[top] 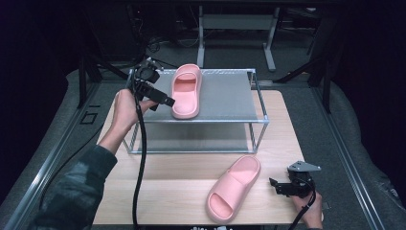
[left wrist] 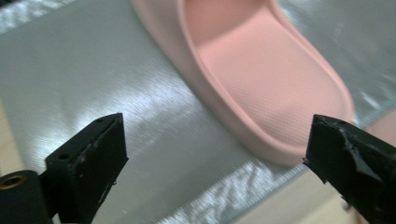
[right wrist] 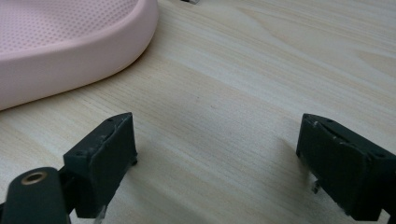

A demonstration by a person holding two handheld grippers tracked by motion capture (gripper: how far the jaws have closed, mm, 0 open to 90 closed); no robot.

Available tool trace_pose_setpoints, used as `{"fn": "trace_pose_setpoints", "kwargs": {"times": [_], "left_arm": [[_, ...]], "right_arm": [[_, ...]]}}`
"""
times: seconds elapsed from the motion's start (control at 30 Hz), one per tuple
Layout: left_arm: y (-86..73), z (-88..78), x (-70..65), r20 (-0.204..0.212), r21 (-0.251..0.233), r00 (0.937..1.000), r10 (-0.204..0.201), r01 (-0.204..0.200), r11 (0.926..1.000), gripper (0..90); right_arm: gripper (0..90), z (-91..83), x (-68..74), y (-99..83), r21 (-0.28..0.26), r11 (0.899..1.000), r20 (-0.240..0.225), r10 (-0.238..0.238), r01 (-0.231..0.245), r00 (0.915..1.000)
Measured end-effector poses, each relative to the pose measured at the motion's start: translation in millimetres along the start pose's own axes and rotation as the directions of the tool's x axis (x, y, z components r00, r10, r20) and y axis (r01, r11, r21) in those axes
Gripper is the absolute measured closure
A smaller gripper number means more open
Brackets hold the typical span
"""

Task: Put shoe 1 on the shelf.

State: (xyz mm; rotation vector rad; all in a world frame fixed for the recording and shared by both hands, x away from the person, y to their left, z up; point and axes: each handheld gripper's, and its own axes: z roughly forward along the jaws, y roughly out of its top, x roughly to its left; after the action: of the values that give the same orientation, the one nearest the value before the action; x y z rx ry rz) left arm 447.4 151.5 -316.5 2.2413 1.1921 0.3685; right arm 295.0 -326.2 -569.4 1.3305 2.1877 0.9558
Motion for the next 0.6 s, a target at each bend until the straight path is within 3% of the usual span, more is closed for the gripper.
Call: {"fn": "trace_pose_setpoints", "kwargs": {"times": [0.07, 0.3, 0.5, 0.6], "left_arm": [[-11.1, -2.7, -3.6, 0.004, -0.002, 0.9996, 0.029, -0.029, 0.9996, 3.2], [-48.5, -12.9, -10.9, 0.043, -0.024, 0.9966, 0.070, -0.069, 0.9973, 0.8], [-78.7, -25.1, -14.0, 0.040, -0.048, 0.9933, 0.109, -0.107, 0.9931, 0.1], [-95.4, -26.5, -15.7, 0.027, -0.036, 0.9908, 0.133, -0.132, 0.9906, 0.9]], "right_arm": [[11.8, 0.0, 0.0, 0.0, 0.000, 1.000, 0.000, 0.000, 0.000, 1.0000], [11.8, 0.0, 0.0, 0.0, 0.000, 1.000, 0.000, 0.000, 0.000, 1.0000], [11.9, -0.1, 0.0, 0.0, 0.000, 1.000, 0.001, 0.000, 0.000, 1.0000], [11.9, -0.1, 0.0, 0.0, 0.000, 1.000, 0.001, 0.000, 0.000, 1.0000]]}}
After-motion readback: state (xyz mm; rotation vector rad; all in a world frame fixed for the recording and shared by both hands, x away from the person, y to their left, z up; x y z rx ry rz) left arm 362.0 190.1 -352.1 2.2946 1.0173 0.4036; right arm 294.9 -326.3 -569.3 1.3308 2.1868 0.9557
